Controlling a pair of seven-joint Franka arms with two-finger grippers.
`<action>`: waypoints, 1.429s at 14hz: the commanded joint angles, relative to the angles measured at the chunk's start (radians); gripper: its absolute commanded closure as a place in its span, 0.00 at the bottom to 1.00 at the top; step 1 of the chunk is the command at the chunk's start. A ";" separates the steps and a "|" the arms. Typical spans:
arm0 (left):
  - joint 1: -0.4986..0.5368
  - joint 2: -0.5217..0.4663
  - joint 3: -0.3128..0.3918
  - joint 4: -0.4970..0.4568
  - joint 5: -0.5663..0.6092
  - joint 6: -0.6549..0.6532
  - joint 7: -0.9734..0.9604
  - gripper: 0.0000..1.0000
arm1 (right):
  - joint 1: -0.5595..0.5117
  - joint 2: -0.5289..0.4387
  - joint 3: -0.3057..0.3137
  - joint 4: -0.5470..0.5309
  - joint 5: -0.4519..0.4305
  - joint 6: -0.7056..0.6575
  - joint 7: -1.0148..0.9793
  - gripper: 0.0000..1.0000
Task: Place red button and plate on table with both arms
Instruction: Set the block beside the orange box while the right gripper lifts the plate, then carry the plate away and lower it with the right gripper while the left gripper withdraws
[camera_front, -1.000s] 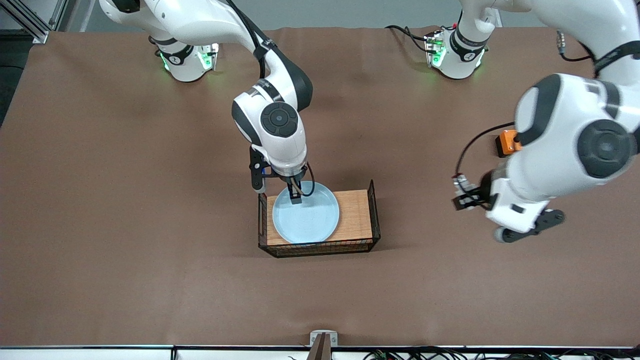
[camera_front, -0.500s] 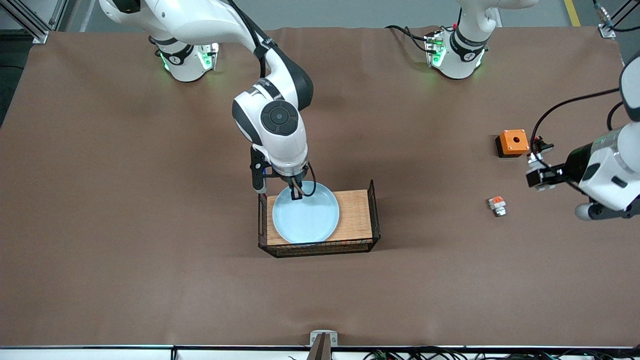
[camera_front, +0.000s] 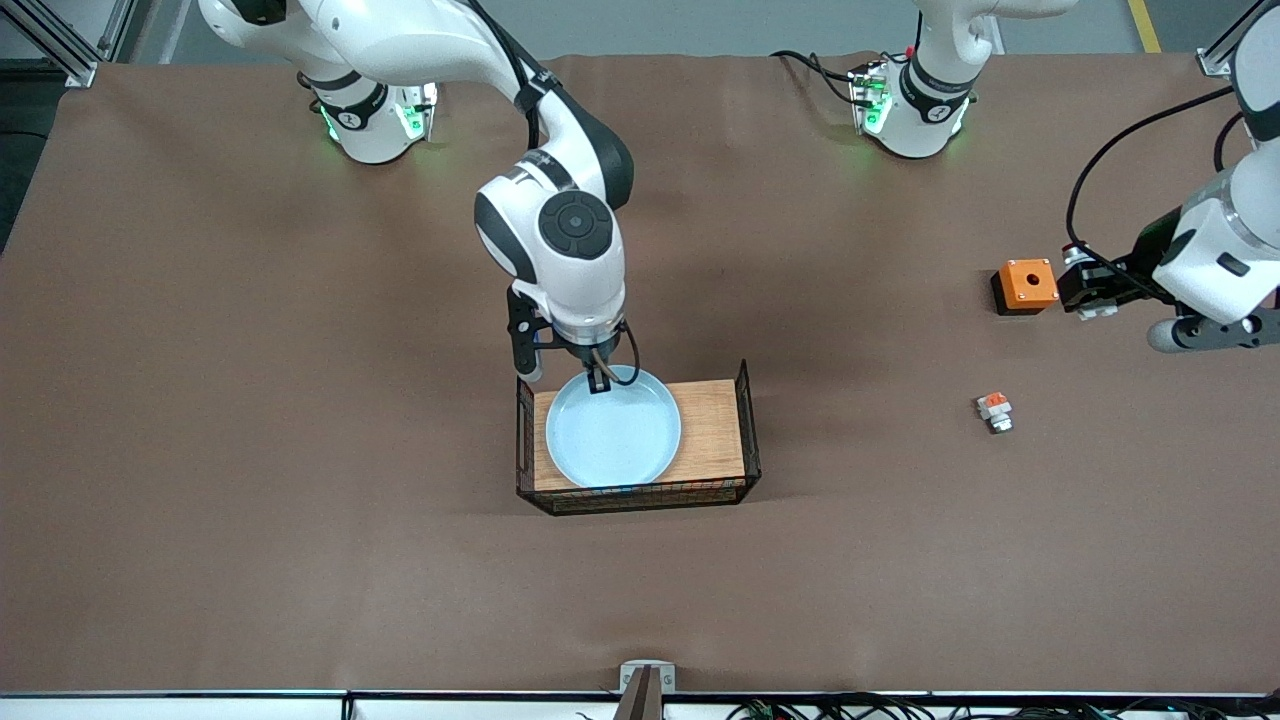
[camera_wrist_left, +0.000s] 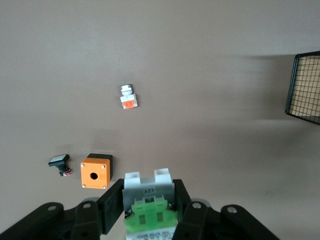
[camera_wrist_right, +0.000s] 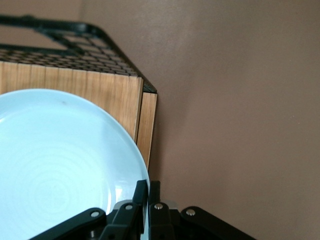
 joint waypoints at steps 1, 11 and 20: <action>-0.006 -0.087 -0.017 -0.222 0.024 0.160 0.016 1.00 | 0.002 0.028 -0.009 0.029 -0.037 0.016 0.016 1.00; -0.013 0.166 -0.046 -0.510 0.022 0.746 0.016 1.00 | 0.002 -0.007 0.005 0.199 -0.020 -0.208 0.014 1.00; 0.026 0.430 -0.043 -0.390 0.022 0.923 0.026 1.00 | -0.111 -0.328 0.007 0.204 0.141 -0.597 -0.365 1.00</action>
